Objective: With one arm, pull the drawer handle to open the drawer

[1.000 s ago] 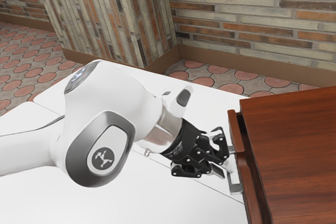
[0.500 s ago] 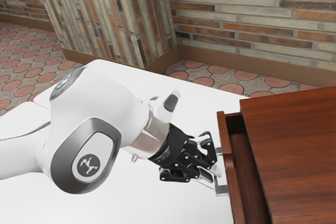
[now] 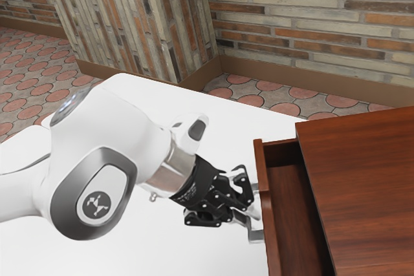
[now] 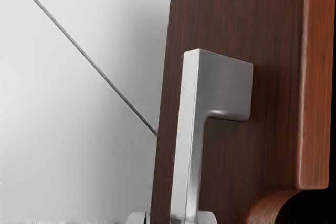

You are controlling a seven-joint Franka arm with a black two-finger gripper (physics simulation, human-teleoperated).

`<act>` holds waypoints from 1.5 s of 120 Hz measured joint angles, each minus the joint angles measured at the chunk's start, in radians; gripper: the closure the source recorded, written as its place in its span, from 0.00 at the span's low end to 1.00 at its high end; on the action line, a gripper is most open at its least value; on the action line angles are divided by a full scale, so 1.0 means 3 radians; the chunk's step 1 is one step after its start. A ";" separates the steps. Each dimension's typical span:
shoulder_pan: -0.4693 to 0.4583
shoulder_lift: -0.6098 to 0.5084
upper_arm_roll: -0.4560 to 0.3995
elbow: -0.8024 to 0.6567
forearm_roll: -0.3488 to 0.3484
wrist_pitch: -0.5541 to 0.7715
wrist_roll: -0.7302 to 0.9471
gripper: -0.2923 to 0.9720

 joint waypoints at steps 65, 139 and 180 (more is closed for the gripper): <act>0.0000 -0.0358 0.0105 -0.0307 0.0004 -0.0041 0.0018 0.76; 0.0335 -0.0996 0.0169 -0.0658 0.0021 -0.0236 0.0049 0.76; 0.0407 -0.1232 0.0576 0.0867 0.1029 -0.1892 0.0084 0.38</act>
